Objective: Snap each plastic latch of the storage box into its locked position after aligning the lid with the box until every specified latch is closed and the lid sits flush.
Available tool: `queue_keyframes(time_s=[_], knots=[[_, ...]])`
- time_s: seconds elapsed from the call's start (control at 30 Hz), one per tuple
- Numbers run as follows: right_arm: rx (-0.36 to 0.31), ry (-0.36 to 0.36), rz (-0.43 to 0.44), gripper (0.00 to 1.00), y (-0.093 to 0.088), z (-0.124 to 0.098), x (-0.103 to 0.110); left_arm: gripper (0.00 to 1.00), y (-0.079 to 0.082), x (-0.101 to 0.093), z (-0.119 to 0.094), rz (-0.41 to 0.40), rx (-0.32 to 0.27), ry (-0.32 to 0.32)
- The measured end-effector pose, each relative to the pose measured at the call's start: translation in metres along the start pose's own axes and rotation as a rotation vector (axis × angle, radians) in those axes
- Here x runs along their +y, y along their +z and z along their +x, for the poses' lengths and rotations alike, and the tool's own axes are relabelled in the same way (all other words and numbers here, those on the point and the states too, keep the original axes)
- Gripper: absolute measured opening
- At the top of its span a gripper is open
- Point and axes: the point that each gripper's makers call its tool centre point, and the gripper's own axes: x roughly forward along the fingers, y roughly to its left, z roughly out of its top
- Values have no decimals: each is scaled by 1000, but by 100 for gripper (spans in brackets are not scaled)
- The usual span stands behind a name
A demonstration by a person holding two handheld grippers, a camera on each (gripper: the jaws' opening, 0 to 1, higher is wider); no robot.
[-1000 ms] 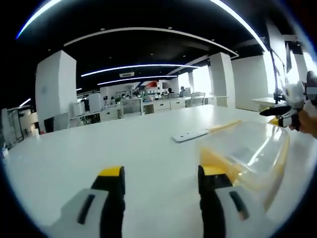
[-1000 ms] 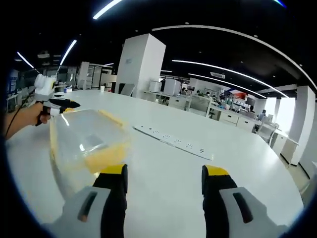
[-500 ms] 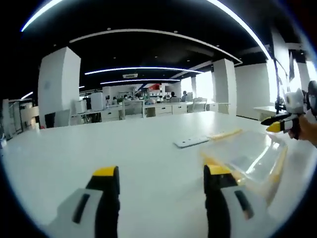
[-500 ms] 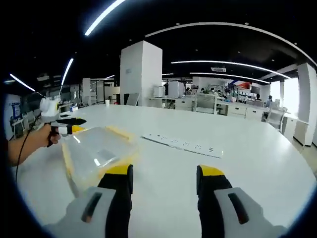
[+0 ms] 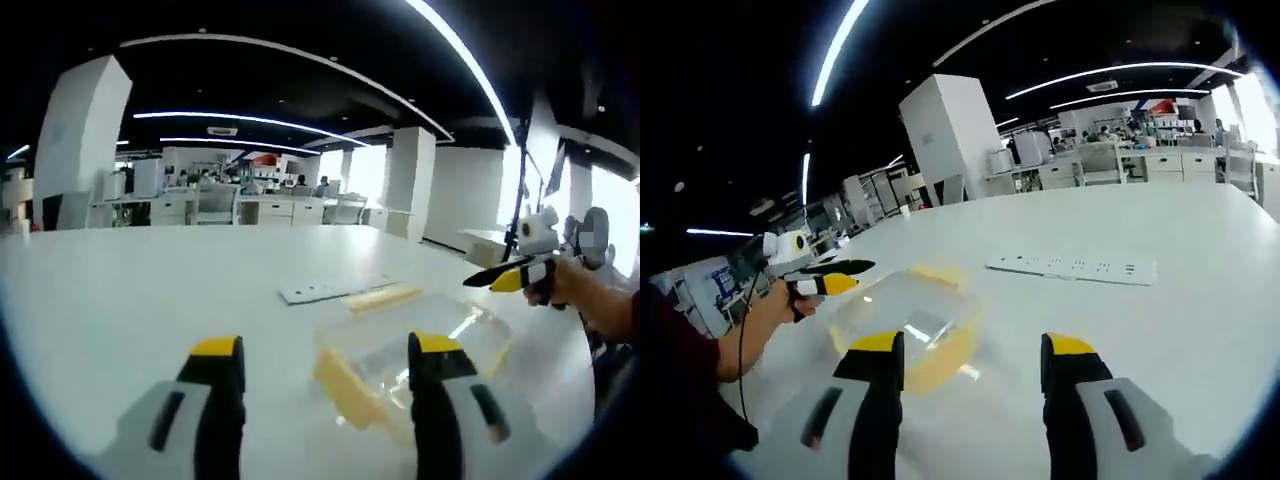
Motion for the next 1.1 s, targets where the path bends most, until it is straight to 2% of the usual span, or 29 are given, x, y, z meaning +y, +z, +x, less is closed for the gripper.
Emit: queue_keyframes(time_s=[0.07, 0.17, 0.2, 0.27, 0.3, 0.33, 0.4, 0.53, 0.7, 0.77, 0.93, 1.1], knots=[[-1, 10, 2, 49, 1, 0, 3, 61, 3, -8, 0, -49, 6, -63], [5, 21, -13, 48, -4, 0, 16, 62, 10, -16, -3, -15, -21, -69], [5, 25, -13, 48, -6, 2, 19, 64, 11, -21, -2, 27, -22, -71], [8, 42, 4, 48, -11, 7, 28, 64, 4, -29, -1, 75, 20, -65], [10, 42, 10, 48, -13, 10, 30, 63, 1, -29, -1, 73, 36, -60], [12, 36, 11, 48, -15, 13, 32, 62, -5, -29, 0, 83, 75, -48], [13, 17, 4, 48, -17, 16, 33, 61, -10, -30, 3, 107, 92, -37], [-8, -11, -3, 47, -17, 19, 35, 58, -14, -33, 1, 90, 105, -46], [-1, -39, -22, 43, -23, 26, 35, 55, -23, -38, 1, 82, 126, -53], [-21, -59, -30, 42, -22, 26, 34, 56, -24, -40, 1, 80, 123, -55], [-70, -119, -65, 40, -19, 26, 34, 54, -27, -41, 1, 123, 130, -26], [-89, -138, -62, 41, -19, 27, 35, 56, -28, -43, 1, 135, 138, -12]])
